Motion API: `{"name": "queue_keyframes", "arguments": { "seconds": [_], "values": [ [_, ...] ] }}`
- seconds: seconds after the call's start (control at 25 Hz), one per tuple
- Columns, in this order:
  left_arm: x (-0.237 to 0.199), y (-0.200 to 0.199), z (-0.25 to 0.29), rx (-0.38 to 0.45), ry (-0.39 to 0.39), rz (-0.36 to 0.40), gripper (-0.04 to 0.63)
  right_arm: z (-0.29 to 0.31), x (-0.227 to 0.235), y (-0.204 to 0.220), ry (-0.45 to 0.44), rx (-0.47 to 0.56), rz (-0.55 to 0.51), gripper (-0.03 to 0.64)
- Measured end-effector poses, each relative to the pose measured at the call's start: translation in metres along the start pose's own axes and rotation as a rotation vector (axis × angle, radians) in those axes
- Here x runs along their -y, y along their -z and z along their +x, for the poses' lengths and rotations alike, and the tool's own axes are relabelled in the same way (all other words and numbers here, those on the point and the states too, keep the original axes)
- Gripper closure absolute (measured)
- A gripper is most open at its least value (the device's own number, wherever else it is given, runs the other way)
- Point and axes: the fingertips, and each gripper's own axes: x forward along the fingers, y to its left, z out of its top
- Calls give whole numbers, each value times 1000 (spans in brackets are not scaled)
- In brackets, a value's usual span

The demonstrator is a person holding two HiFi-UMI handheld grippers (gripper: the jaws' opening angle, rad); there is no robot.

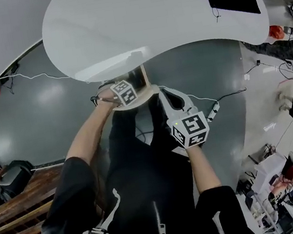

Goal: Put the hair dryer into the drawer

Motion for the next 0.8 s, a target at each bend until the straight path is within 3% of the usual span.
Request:
{"name": "queue_keyframes", "arguments": {
  "seconds": [0.32, 0.6, 0.8],
  "values": [
    [1, -3, -55, 122, -72, -102, 391, -4, -13, -14, -64, 7, -83, 614],
    [10, -12, -109, 278, -132, -199, 551, -18, -11, -38, -75, 46, -147, 614],
    [15, -26, -160, 445, -150, -340, 580, -29, -16, -59, -102, 87, -181, 614]
  ]
}}
